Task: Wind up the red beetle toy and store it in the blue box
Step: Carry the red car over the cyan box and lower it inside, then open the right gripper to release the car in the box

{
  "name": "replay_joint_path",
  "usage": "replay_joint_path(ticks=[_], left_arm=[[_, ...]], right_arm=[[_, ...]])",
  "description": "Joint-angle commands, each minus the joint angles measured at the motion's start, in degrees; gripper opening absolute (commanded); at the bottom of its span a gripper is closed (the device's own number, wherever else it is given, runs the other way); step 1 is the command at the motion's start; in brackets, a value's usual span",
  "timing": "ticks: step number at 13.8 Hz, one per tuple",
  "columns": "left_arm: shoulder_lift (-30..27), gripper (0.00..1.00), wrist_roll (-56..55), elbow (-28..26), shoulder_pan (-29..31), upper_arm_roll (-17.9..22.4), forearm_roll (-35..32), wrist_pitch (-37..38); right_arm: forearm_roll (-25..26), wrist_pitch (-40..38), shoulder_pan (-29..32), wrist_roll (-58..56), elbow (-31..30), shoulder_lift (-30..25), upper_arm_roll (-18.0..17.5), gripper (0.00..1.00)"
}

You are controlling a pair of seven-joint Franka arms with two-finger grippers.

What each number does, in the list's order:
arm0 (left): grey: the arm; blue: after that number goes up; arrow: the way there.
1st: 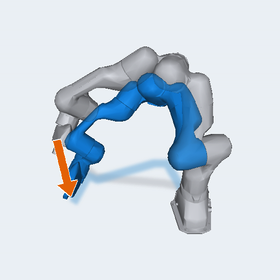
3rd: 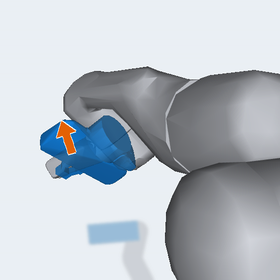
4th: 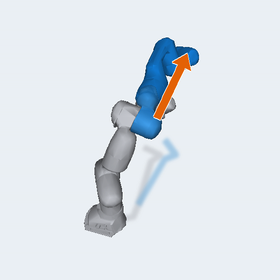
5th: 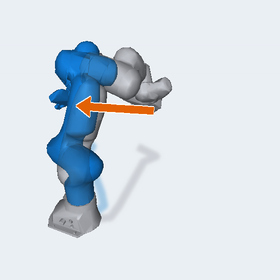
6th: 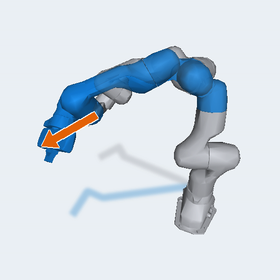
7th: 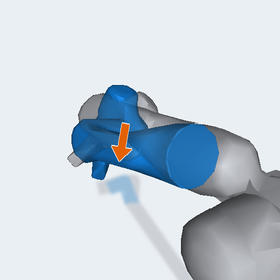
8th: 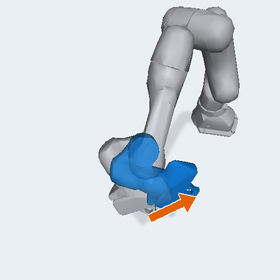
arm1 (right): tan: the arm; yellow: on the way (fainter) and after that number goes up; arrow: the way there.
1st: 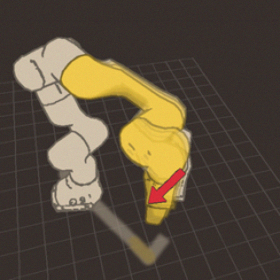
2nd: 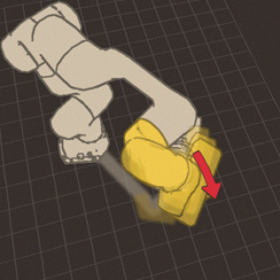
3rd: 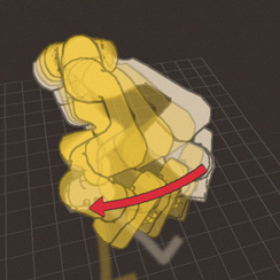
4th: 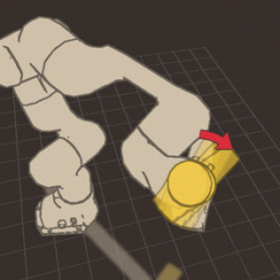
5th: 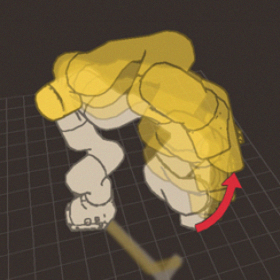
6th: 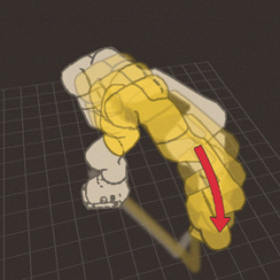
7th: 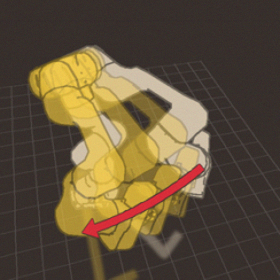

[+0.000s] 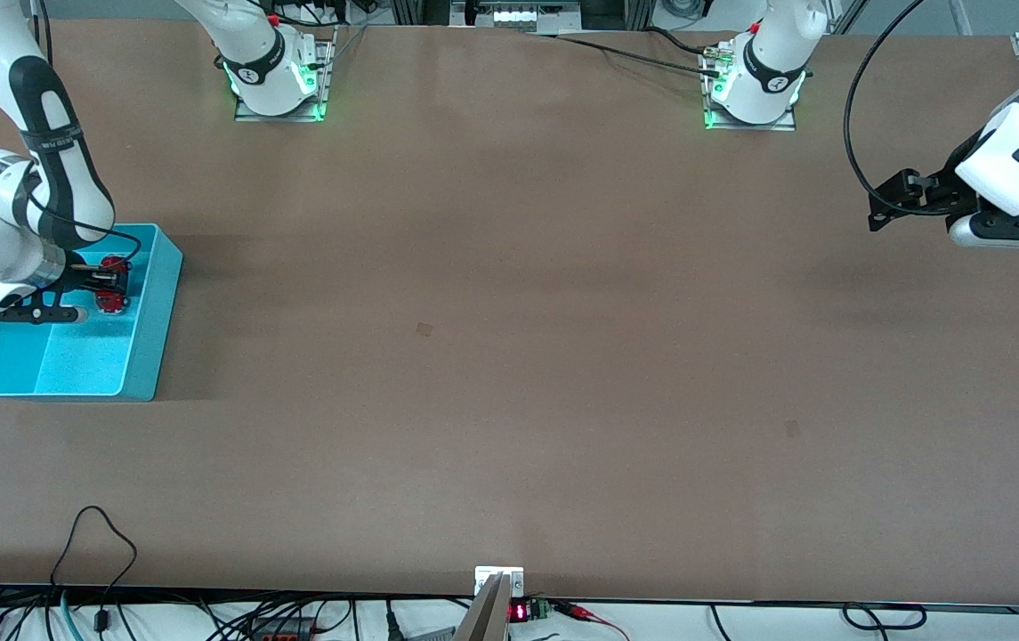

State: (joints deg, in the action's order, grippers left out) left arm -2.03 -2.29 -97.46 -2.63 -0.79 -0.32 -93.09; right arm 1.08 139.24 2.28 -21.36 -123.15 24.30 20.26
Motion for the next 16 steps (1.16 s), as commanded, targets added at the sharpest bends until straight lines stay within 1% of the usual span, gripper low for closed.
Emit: replay_joint_path(ticks=[1, 2, 4, 5, 7, 9, 10, 12, 13, 14, 16], left_arm=[[-0.1, 1.00, -0.5, 0.6, -0.3, 0.1, 0.7, 1.5], [-0.1, 1.00, -0.5, 0.6, -0.3, 0.1, 0.7, 1.4], [-0.1, 1.00, -0.6, 0.6, -0.3, 0.1, 0.7, 1.5], [-0.1, 1.00, -0.6, 0.6, -0.3, 0.1, 0.7, 1.5], [0.0, 1.00, -0.6, 0.6, -0.3, 0.1, 0.7, 1.5], [0.0, 1.00, -0.6, 0.6, -0.3, 0.1, 0.7, 1.5], [-0.1, 1.00, -0.6, 0.6, -0.3, 0.1, 0.7, 1.5], [0.0, 1.00, -0.6, 0.6, -0.3, 0.1, 0.7, 1.5], [0.0, 1.00, -0.6, 0.6, -0.3, 0.1, 0.7, 1.5], [0.0, 1.00, -0.6, 0.6, -0.3, 0.1, 0.7, 1.5], [-0.1, 1.00, -0.6, 0.6, -0.3, 0.1, 0.7, 1.5]], right_arm=[[-0.6, 0.0, 0.6, 0.3, 0.8, 0.9, -0.5, 0.19], [-0.6, 0.1, 0.6, 0.3, 0.8, 1.4, -0.5, 0.56], [-0.5, 0.0, 0.6, 0.3, 0.8, 1.5, -0.5, 0.92], [-0.5, 0.0, 0.6, 0.2, 0.8, 1.5, -0.6, 0.98], [-0.4, -0.4, 0.5, 0.2, 1.0, 0.8, -0.7, 1.00], [-0.4, -2.6, 0.2, 0.3, 2.2, -3.2, -1.6, 1.00], [-0.4, -7.9, 0.3, 0.3, 5.5, -4.3, -2.8, 1.00], [-0.3, -22.8, 0.1, 0.4, 16.4, -4.4, -3.5, 1.00], [-0.2, -28.6, 0.0, 0.4, 21.0, -4.6, -4.0, 1.00], [-0.1, -32.2, 0.0, 0.5, 24.2, -5.2, -4.7, 1.00], [0.0, -37.9, 0.0, 0.6, 28.6, -7.3, -6.4, 1.00]])
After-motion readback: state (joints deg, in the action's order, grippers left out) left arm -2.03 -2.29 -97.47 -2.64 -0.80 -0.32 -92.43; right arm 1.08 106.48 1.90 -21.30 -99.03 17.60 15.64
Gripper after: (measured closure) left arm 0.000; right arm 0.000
